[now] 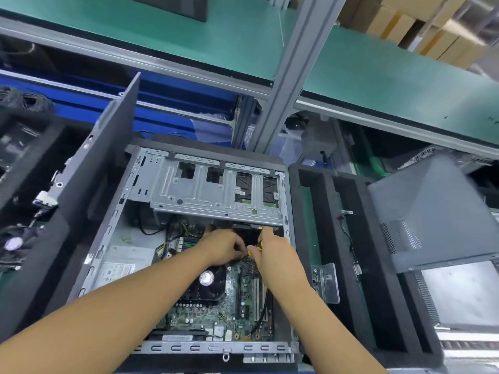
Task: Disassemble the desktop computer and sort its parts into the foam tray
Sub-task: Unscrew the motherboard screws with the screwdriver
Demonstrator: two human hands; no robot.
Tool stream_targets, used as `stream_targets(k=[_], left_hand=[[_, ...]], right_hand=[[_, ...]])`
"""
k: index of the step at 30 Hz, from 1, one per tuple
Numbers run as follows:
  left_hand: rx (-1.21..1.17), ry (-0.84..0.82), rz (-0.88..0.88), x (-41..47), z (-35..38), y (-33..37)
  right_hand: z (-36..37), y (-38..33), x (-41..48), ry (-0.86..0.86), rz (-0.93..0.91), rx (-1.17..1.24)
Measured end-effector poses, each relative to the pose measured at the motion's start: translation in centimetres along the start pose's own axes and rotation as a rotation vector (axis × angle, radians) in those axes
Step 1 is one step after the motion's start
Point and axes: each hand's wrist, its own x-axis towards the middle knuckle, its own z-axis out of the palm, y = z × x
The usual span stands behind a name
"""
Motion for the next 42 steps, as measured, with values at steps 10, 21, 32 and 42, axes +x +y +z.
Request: stream_targets(k=[10,21,32,42], left_hand=[[0.082,0.063,0.206,-1.6,-0.4,0.3],[-0.07,0.137,0.155,-1.0,0.7,-0.2],[-0.118,0.148,0.259,-1.8,0.1,0.3],[-0.259,0.217,0.293,-1.1,0.7,-0.6]], right_hand=[[0.0,-1.1,1.0,0.002,-0.022,-0.067],[1.6,-0.3,-0.1,0.268,-0.077,0.207],[1.8,0.7,0.3,0.202,-0.082,0.319],[1.7,0.4,0.2,0.3,-0.125,0.33]])
